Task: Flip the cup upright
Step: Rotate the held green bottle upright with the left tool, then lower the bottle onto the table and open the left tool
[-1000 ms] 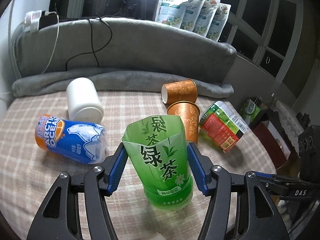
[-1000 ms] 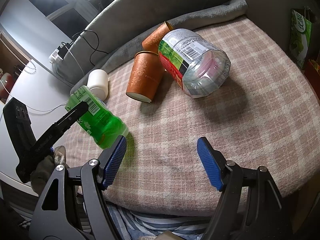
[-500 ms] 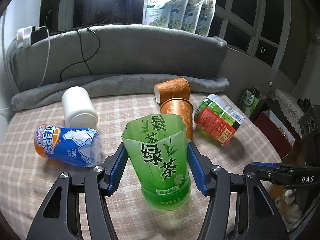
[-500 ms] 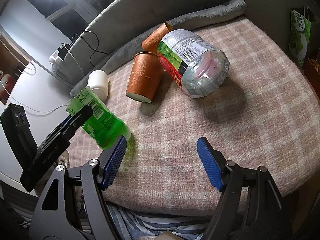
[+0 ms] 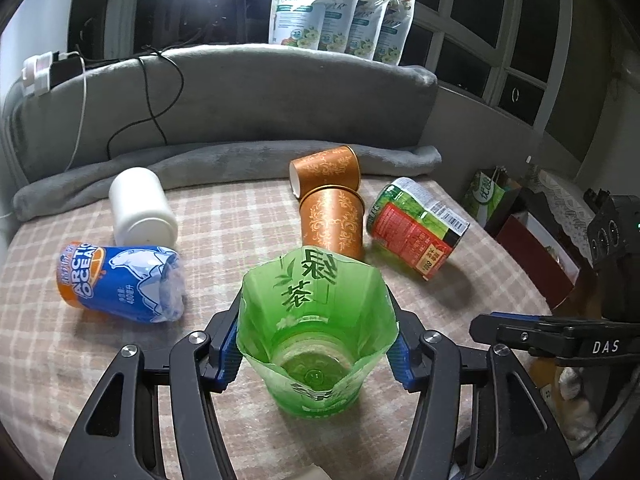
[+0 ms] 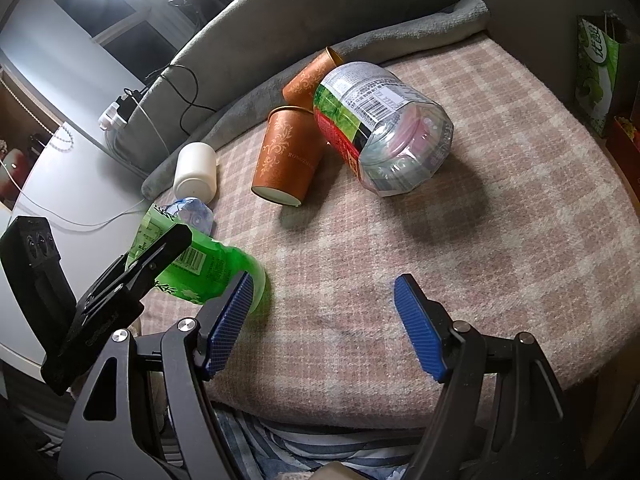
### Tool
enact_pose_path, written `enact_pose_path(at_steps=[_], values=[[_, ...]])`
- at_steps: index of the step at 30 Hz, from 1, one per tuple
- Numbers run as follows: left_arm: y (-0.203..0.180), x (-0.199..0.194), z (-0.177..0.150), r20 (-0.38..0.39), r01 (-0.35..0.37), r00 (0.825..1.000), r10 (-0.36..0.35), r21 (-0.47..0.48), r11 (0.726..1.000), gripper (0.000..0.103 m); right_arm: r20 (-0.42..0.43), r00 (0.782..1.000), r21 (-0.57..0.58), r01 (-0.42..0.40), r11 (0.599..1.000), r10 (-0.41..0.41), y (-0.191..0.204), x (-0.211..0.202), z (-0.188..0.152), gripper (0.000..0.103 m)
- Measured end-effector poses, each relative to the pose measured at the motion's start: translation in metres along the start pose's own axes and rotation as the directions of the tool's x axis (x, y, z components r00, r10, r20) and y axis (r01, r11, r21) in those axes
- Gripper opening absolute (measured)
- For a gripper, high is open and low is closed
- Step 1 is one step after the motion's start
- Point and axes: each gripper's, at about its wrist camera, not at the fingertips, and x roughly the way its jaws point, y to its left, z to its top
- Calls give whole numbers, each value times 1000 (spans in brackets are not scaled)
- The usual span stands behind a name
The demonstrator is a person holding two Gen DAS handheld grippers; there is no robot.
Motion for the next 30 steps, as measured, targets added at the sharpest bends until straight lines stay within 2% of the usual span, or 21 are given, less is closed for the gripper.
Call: enact_pose_path(at_steps=[14, 23, 30], values=[[2, -3, -2, -15, 23, 1000, -23, -21, 1000, 59, 6, 1000, -4, -1, 1000, 1, 2, -3, -1, 76], [2, -8, -4, -18, 44, 999, -45, -22, 999, 74, 40, 999, -46, 30, 998, -28, 11, -8, 1, 76], [7, -9, -4, -23, 54, 998, -55, -42, 998, 78, 62, 997, -76, 45, 996, -41, 19, -9, 2, 76]])
